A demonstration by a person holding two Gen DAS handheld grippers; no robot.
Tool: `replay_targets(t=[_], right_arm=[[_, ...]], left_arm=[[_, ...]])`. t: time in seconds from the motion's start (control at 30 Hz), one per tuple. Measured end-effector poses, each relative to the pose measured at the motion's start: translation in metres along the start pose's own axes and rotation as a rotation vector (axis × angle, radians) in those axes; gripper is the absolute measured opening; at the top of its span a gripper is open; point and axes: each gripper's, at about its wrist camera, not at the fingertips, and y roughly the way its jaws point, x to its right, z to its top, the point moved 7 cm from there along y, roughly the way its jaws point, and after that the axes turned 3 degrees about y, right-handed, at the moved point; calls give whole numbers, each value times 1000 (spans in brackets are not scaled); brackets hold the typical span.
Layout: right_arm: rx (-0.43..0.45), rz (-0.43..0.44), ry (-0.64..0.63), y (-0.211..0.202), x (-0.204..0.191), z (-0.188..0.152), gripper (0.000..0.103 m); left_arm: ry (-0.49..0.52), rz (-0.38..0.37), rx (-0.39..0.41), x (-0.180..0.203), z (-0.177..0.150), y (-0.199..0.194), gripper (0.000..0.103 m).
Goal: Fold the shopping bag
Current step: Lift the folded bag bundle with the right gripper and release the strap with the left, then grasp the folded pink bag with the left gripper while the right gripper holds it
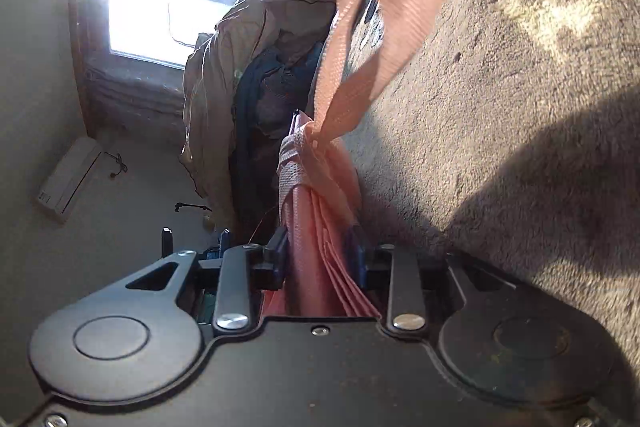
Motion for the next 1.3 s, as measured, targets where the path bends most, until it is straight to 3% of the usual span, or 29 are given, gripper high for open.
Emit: replay_targets(t=[0.07, 0.13, 0.23, 0.3, 0.4, 0.5, 0.63, 0.83, 1.0, 1.07, 1.23, 1.3], right_arm=[[5, 4, 16, -2, -2, 0, 33], [11, 12, 35, -3, -1, -2, 35], [23, 44, 81, -2, -1, 3, 39], [42, 65, 126, -4, 2, 5, 42], [46, 70, 138, -4, 5, 6, 45], [41, 56, 124, -3, 5, 6, 46], [23, 45, 118, -2, 2, 9, 57], [-69, -43, 11, 6, -6, 14, 59], [-128, -219, -173, 11, -17, 17, 59], [-133, -256, -219, 13, -17, 15, 52], [-112, -248, -183, -2, -5, 15, 39], [-99, -203, -117, -12, 3, 14, 36]], left_arm=[[115, 8, -125, 12, -16, 13, 62], [196, 16, -220, 18, -34, 23, 43], [358, 35, -321, 29, -57, 34, 40], [453, 44, -341, 38, -62, 37, 40], [513, 64, -317, 45, -65, 36, 41], [559, 59, -345, 53, -72, 39, 64], [689, 68, -395, 66, -87, 41, 67], [804, 88, -425, 80, -100, 45, 68], [986, 100, -524, 88, -121, 52, 69], [1006, 87, -580, 87, -123, 49, 69], [896, 77, -464, 87, -74, 25, 69], [871, 81, -465, 85, -69, 24, 69]])
